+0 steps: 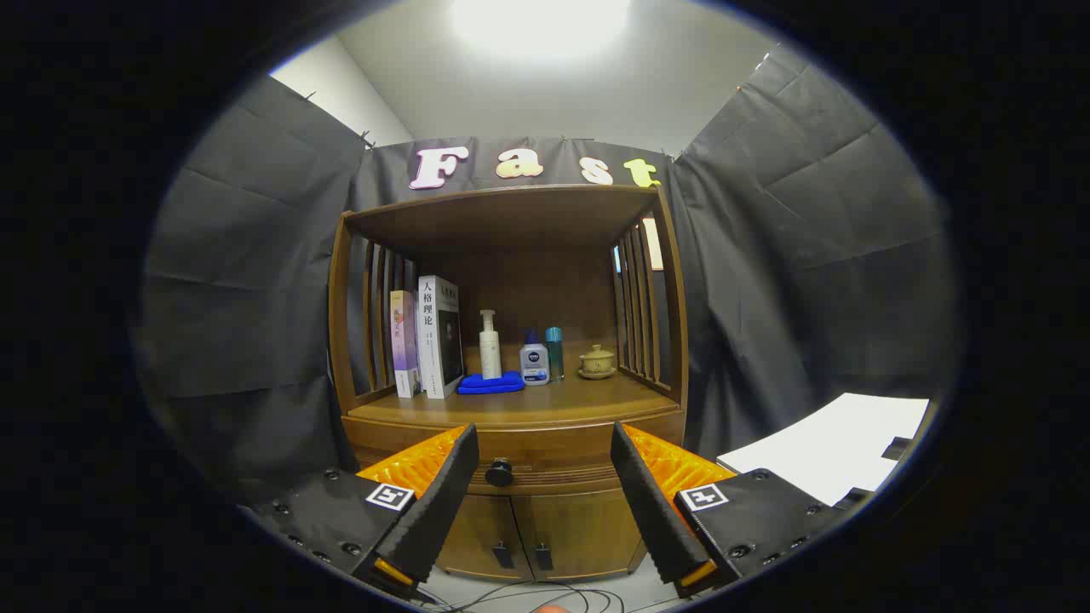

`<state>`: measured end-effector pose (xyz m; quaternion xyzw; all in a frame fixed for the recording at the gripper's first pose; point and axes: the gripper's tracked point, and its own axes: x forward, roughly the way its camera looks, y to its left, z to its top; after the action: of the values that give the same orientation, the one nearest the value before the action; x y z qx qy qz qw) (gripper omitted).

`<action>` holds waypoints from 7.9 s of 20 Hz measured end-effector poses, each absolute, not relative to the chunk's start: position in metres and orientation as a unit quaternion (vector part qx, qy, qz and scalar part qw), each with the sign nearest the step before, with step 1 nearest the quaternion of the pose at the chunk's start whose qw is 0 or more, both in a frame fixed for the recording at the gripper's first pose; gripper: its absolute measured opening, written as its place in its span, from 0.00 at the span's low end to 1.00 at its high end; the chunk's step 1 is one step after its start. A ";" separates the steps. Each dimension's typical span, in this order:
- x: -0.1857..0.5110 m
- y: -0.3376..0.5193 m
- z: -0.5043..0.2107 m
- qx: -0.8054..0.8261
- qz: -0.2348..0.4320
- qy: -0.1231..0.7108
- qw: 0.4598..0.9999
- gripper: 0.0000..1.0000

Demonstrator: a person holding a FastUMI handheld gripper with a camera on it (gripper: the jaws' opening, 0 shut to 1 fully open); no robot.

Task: Pull open the drawer, take out the items inside it, and place them on the countertop above the cabinet.

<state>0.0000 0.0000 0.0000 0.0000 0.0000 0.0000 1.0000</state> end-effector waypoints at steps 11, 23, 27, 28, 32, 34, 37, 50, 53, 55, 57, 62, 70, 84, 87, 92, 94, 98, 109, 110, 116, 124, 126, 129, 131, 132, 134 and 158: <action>-0.001 -0.003 0.000 0.002 -0.001 0.001 1.000 0.97; 0.016 0.012 -0.008 -0.001 0.016 0.007 1.000 0.97; 0.037 0.018 -0.015 -0.002 0.022 0.005 1.000 0.97; 0.043 0.019 -0.017 -0.002 0.023 0.006 1.000 0.97; 0.072 0.026 -0.027 0.004 0.037 0.012 0.999 0.98; 0.087 0.027 -0.037 0.006 0.035 0.023 0.999 0.97; 0.109 0.032 -0.050 0.011 0.040 0.038 0.998 0.97; 0.166 0.056 -0.146 -0.020 0.057 0.141 0.988 0.96; 0.174 0.058 -0.167 -0.028 0.056 0.163 0.985 0.96; 0.175 0.058 -0.178 -0.030 0.053 0.175 0.983 0.96; 0.176 0.059 -0.181 -0.035 0.051 0.174 0.983 0.93; 0.182 0.066 -0.177 -0.064 0.059 0.159 0.983 0.80; 0.178 0.069 -0.178 -0.052 0.048 0.189 0.979 0.28; 0.098 0.062 -0.174 -0.056 0.059 0.184 0.980 0.28; 0.085 0.062 -0.173 -0.057 0.061 0.183 0.980 0.28; 0.062 0.061 -0.173 -0.057 0.063 0.182 0.980 0.28; 0.053 0.060 -0.174 -0.057 0.064 0.183 0.979 0.28; 0.036 0.059 -0.179 -0.057 0.067 0.187 0.978 0.28; 0.015 0.062 -0.179 -0.065 0.080 0.170 0.980 0.40; 0.014 0.061 -0.176 -0.059 0.081 0.166 0.981 0.43; 0.016 0.054 -0.144 -0.058 0.082 0.122 0.987 0.92; 0.024 0.054 -0.071 -0.041 0.099 0.054 0.993 0.96; 0.030 0.054 -0.055 -0.037 0.104 0.045 0.993 0.97; 0.046 0.055 -0.036 -0.036 0.112 0.044 0.992 0.97; 0.060 0.058 -0.026 -0.038 0.119 0.049 0.991 0.97; 0.066 0.060 -0.024 -0.041 0.125 0.056 0.990 0.97; 0.080 0.065 -0.017 -0.046 0.135 0.067 0.987 0.97; 0.151 0.071 -0.174 -0.092 0.171 0.498 0.845 0.97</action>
<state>0.1511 0.0713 -0.1736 -0.0921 0.4981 0.1706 0.8452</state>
